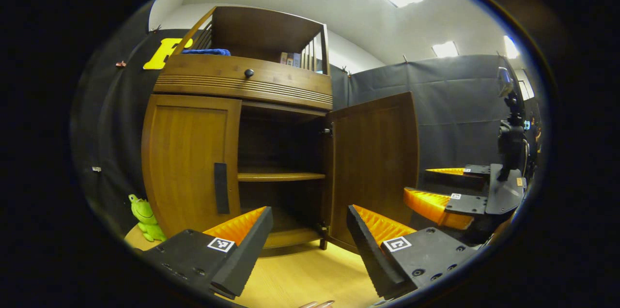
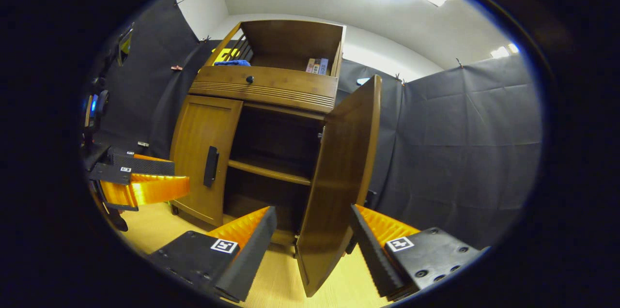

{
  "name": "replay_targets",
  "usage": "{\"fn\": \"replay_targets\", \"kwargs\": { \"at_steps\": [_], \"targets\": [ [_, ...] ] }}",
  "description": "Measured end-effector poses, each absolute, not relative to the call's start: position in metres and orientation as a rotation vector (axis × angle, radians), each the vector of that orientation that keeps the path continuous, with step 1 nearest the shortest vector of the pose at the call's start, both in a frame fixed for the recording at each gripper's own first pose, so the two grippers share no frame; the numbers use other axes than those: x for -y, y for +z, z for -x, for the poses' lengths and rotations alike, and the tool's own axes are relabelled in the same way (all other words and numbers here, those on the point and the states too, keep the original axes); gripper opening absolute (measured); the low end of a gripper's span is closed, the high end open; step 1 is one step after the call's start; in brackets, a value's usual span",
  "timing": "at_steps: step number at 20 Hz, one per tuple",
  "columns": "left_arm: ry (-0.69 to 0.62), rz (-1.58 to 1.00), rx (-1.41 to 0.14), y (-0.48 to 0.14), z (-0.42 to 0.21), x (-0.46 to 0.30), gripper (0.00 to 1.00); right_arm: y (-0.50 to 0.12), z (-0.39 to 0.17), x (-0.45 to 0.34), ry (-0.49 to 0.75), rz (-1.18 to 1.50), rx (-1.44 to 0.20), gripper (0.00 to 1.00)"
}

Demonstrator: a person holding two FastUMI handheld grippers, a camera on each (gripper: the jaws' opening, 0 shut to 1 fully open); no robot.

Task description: Open the right door of the double-door shoe cabinet with the right hand, and open the left door with the left hand.

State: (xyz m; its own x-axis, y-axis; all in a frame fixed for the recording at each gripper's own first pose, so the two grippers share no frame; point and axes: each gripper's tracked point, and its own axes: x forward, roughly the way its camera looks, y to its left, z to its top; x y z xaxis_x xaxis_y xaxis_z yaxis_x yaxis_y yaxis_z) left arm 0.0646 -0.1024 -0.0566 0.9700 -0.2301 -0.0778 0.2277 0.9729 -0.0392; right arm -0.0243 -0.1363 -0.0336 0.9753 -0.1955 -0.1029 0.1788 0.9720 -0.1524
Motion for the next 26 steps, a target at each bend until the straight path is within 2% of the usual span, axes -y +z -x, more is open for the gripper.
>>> {"fn": "replay_targets", "kwargs": {
  "at_steps": [5,18,22,26],
  "targets": [
    [-0.073,0.021,-0.087,-0.067,-0.108,0.051,0.96,-0.042,0.004,0.119,-0.127,0.084,-0.105,0.94],
    [0.114,0.022,-0.113,-0.127,-0.246,-0.039,0.94,-0.076,-0.048,0.107,-0.053,0.028,-0.098,0.94],
    [0.142,0.001,-0.13,-0.144,-0.266,-0.055,0.84,-0.085,-0.061,0.105,-0.04,0.019,-0.092,0.94],
    [0.076,0.053,-0.122,-0.15,-0.276,-0.044,0.63,-0.099,-0.069,0.106,-0.042,0.013,-0.12,0.94]
  ]
}}
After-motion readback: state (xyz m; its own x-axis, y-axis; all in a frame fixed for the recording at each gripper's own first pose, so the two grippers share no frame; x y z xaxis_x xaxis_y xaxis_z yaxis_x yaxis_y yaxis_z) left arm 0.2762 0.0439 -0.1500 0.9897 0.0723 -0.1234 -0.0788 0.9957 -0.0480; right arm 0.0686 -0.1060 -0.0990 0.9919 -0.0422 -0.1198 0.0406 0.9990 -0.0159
